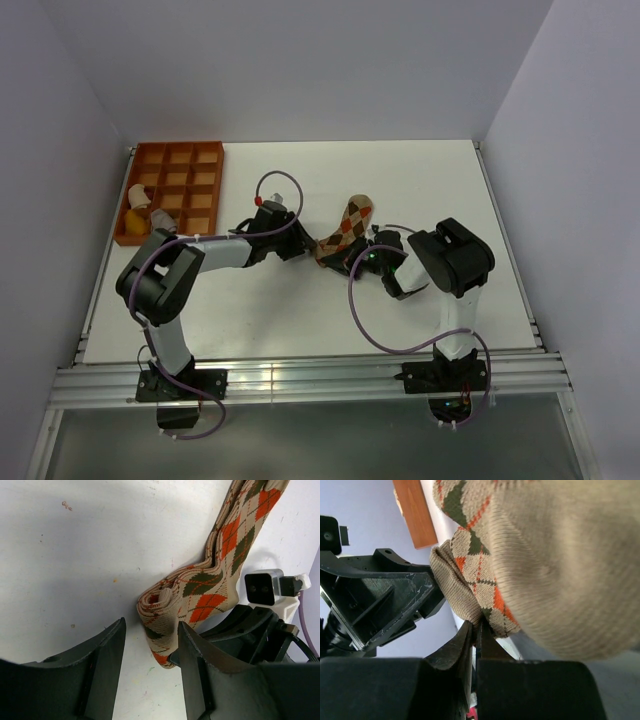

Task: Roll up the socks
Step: Roll the sock at the center of the board.

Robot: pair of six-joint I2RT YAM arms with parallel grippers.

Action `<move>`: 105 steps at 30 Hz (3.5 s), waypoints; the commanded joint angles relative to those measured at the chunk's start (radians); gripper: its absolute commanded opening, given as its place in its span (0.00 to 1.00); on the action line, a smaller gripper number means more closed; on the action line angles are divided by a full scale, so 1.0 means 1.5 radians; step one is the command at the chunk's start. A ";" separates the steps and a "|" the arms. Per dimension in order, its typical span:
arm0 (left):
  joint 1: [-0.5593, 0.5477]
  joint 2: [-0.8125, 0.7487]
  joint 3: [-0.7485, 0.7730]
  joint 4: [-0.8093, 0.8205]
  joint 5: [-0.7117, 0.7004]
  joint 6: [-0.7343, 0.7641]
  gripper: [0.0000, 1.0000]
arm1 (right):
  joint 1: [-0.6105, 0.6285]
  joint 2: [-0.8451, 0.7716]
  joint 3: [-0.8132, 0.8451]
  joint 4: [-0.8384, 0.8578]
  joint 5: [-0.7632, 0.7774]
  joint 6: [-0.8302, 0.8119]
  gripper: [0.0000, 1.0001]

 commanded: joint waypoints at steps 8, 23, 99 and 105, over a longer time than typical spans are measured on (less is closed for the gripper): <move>-0.017 0.035 0.026 0.006 -0.010 -0.004 0.49 | -0.010 0.009 -0.005 -0.025 -0.013 0.034 0.00; -0.022 0.065 0.063 -0.033 -0.032 -0.005 0.29 | -0.010 -0.002 0.015 -0.076 -0.010 -0.014 0.00; -0.049 0.135 0.312 -0.437 -0.135 0.152 0.00 | 0.294 -0.122 0.203 -0.344 0.453 -0.823 0.48; -0.049 0.136 0.311 -0.436 -0.131 0.149 0.00 | 0.297 -0.133 0.202 -0.334 0.456 -0.811 0.48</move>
